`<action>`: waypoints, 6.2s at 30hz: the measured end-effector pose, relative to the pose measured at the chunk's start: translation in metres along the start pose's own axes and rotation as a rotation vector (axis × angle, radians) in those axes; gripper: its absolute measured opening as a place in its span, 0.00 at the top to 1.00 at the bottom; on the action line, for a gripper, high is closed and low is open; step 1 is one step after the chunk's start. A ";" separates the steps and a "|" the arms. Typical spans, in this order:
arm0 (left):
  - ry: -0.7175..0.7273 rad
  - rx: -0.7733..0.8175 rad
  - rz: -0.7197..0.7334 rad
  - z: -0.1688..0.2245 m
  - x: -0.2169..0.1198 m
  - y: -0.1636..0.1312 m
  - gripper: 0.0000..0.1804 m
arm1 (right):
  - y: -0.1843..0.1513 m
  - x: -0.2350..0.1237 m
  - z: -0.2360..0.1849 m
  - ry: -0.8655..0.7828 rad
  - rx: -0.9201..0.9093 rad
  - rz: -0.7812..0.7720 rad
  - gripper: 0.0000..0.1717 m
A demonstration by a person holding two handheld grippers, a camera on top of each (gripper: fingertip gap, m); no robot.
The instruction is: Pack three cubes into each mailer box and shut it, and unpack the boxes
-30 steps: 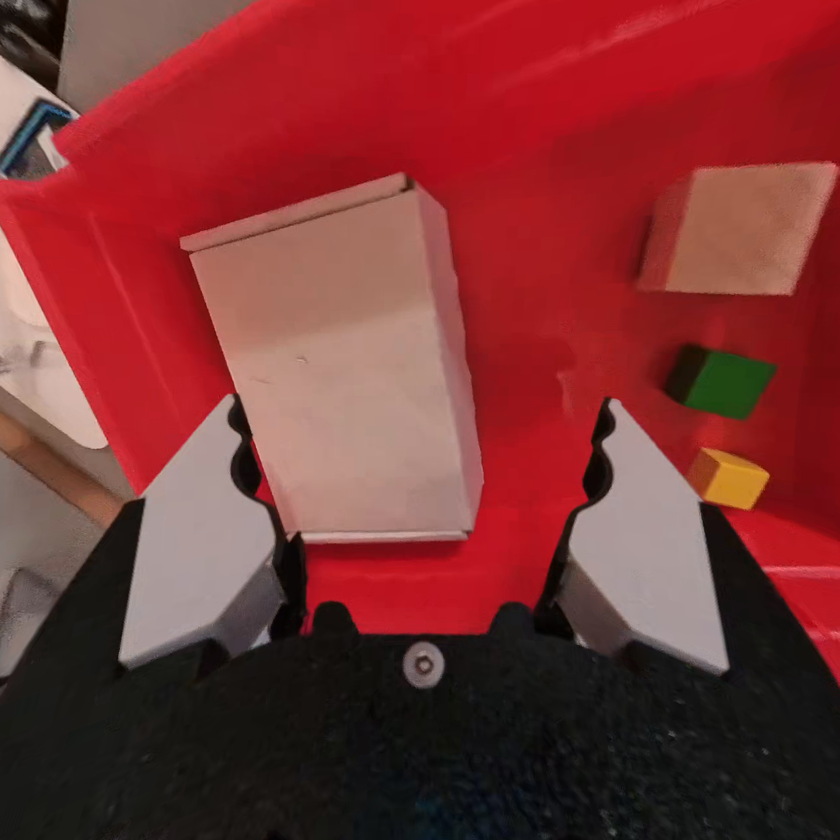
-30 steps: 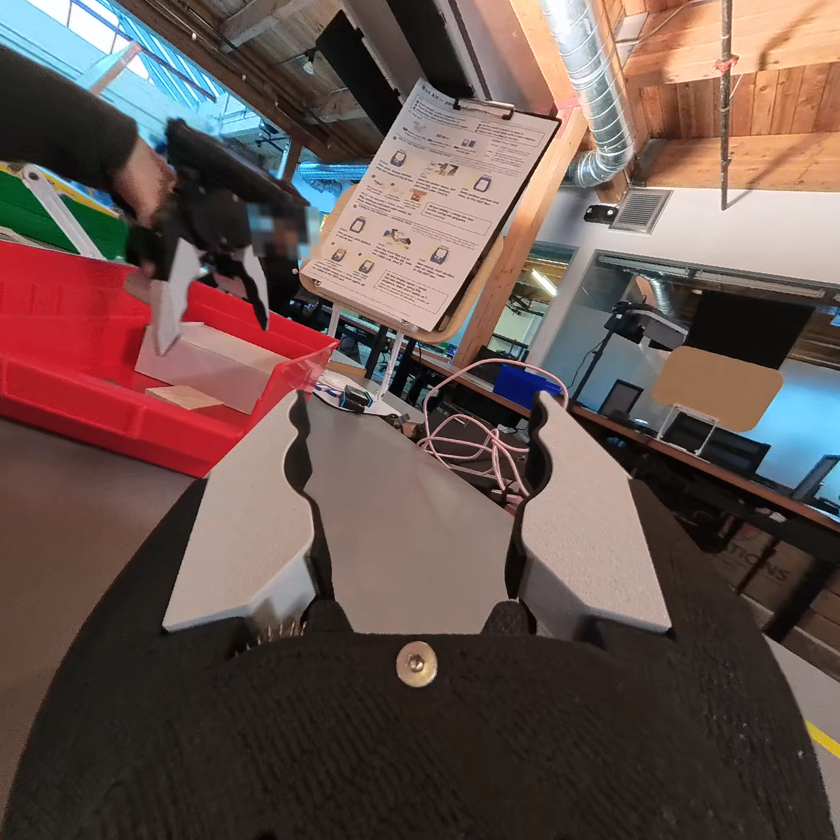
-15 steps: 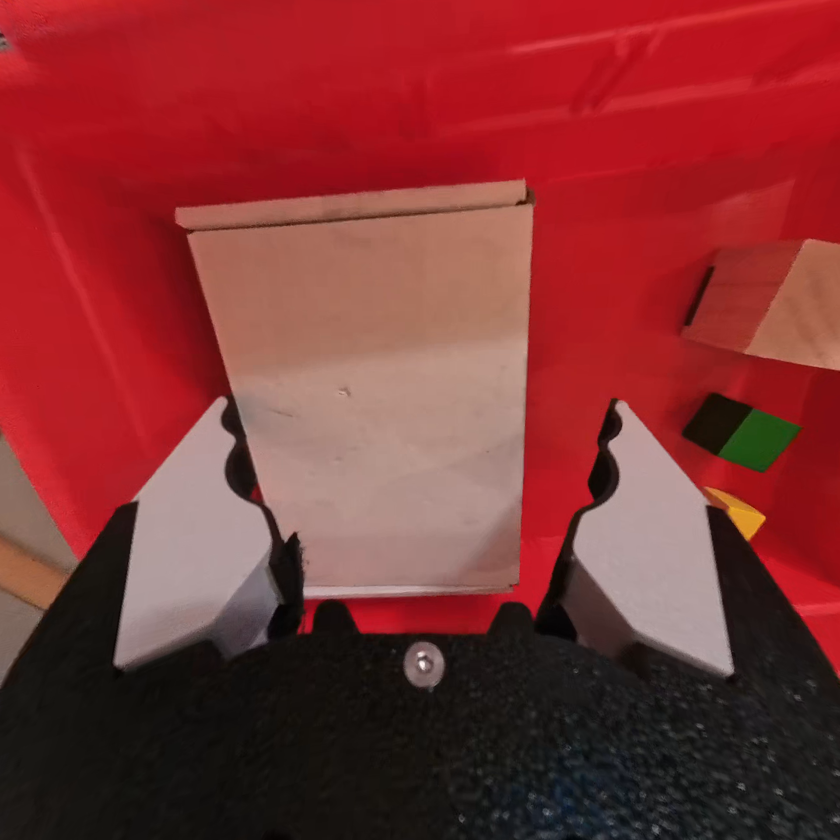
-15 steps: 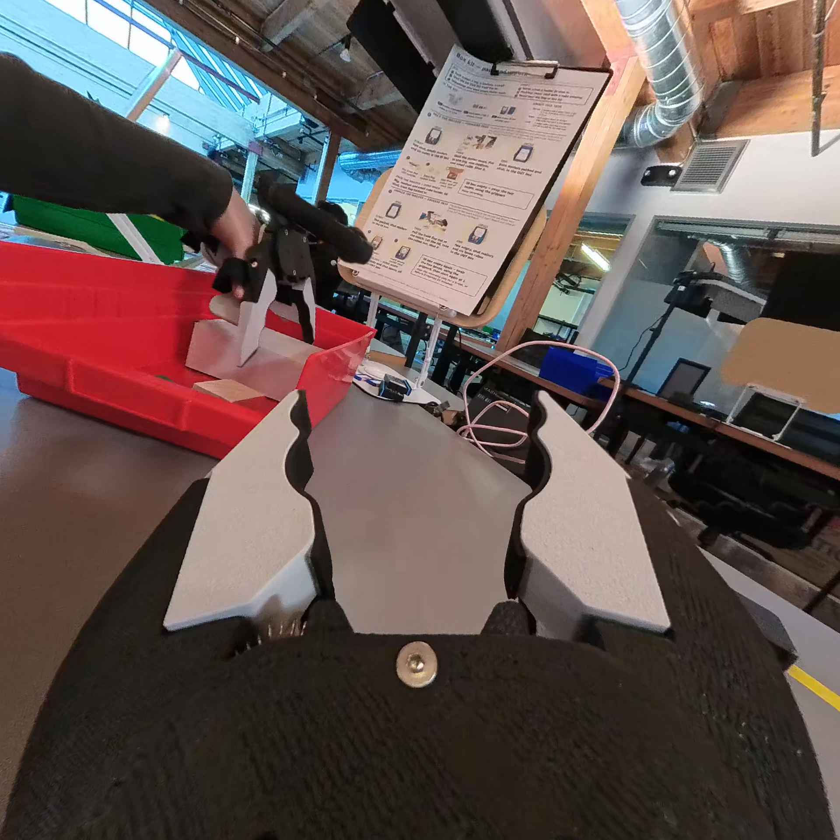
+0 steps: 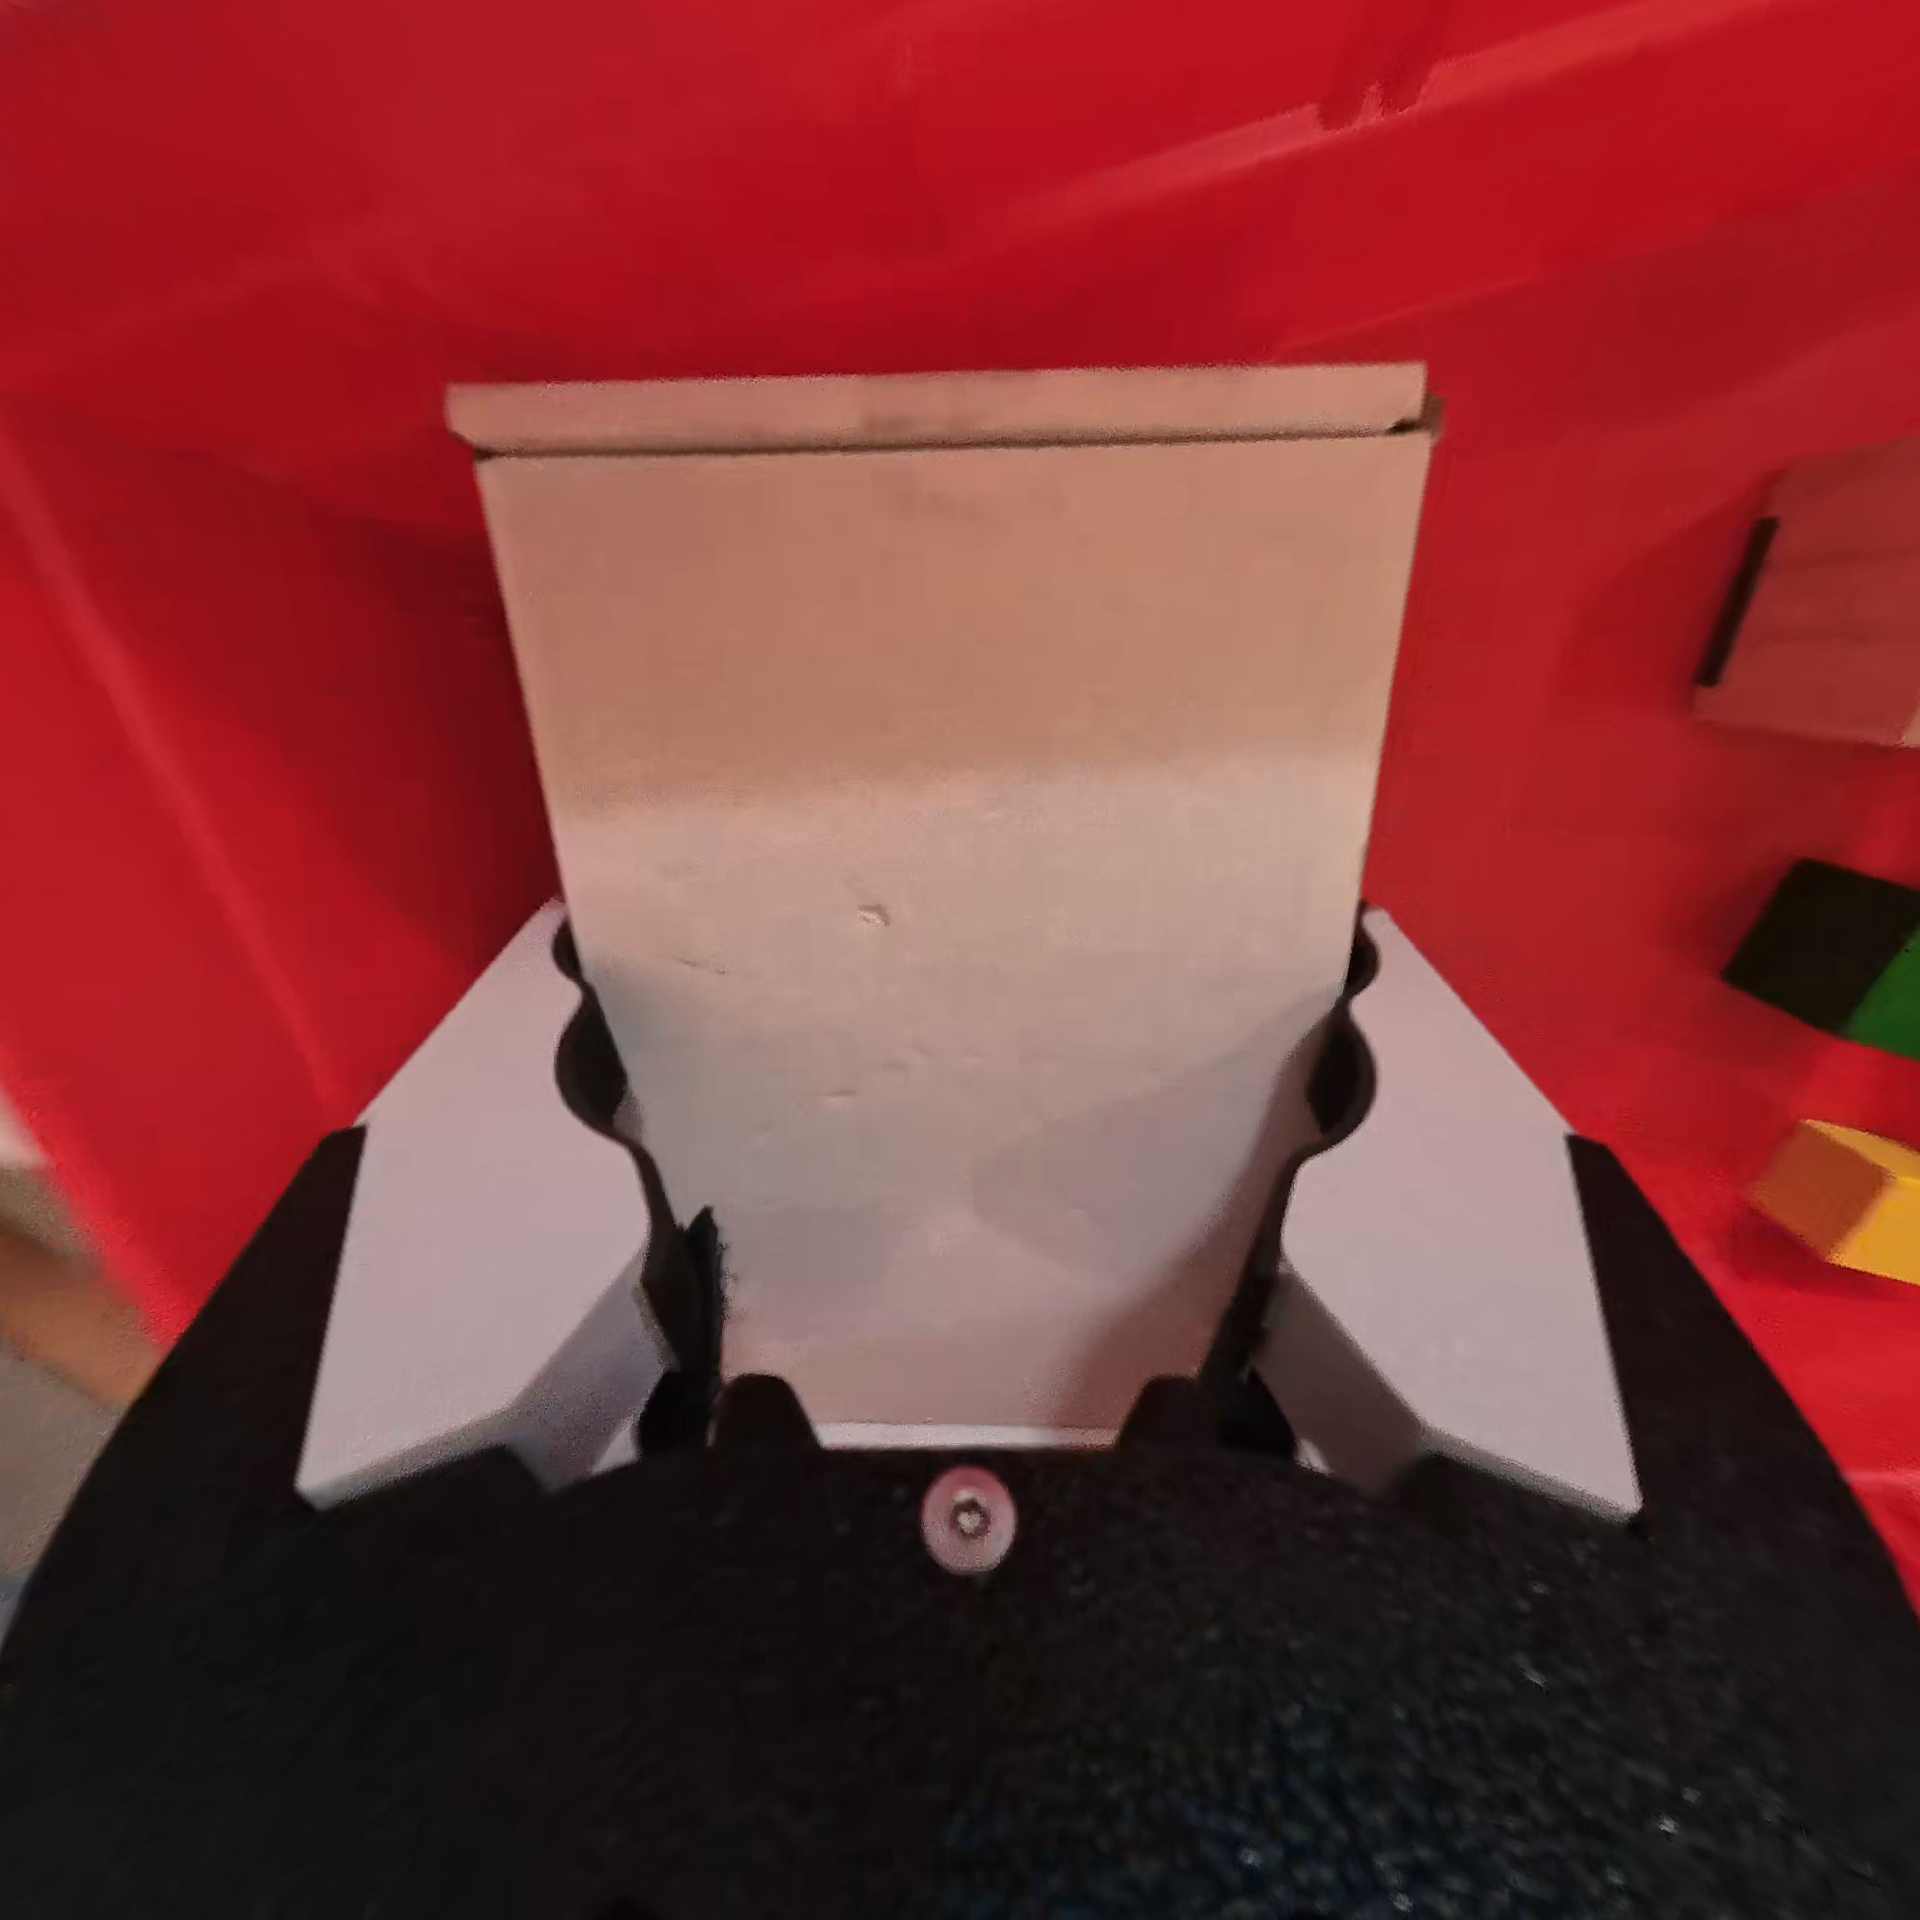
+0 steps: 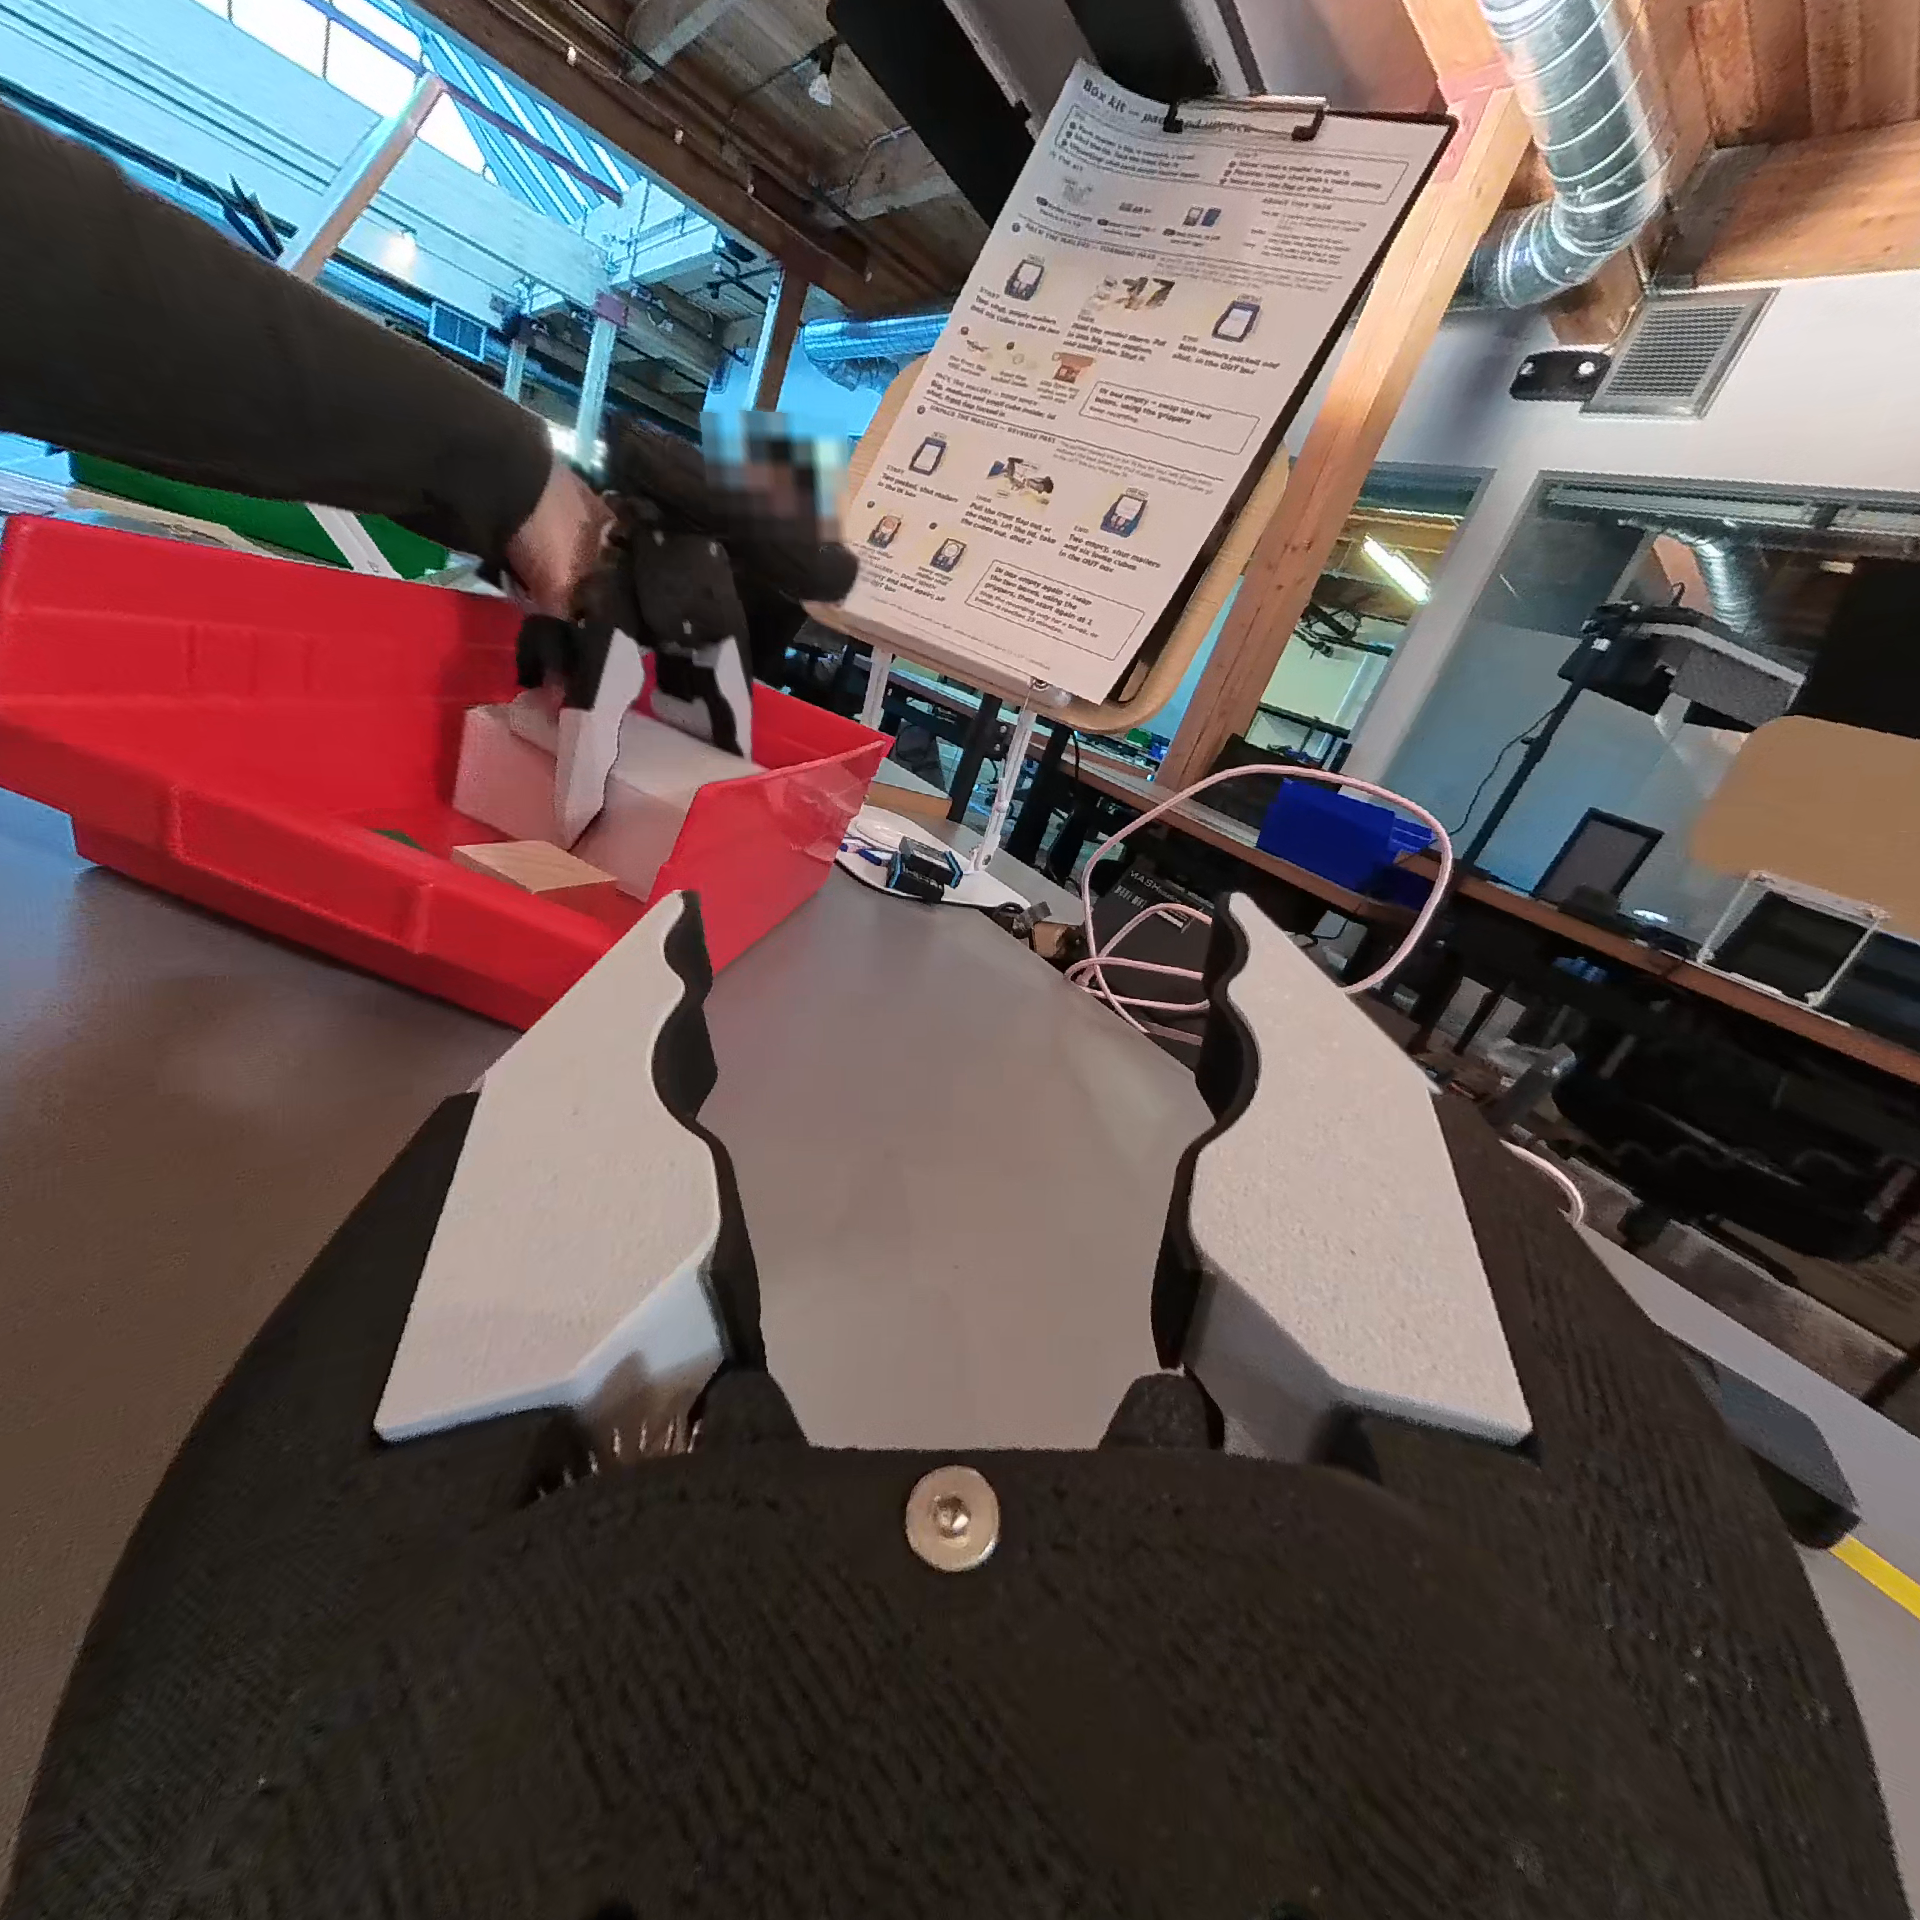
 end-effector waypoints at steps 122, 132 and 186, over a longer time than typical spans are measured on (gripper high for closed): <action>-0.050 0.109 1.071 0.280 -0.048 0.173 0.64 | 0.094 -0.096 -0.019 0.146 -0.681 -0.823 0.79; 0.386 0.400 1.223 0.279 -0.048 0.164 0.64 | 0.089 -0.094 -0.018 0.190 -0.569 -0.870 0.99; 0.450 0.625 0.983 0.343 -0.048 0.185 0.77 | 0.103 -0.085 0.023 0.001 -0.419 -0.901 0.99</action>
Point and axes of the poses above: each gripper's, where its closed fingertips meet, x out along the fingers, y out of its top, z = x × y across the jaws, the point moved 9 cm from there along -x, back along the fingers, and after that the axes turned 13 degrees about y, right-handed, at the moved point
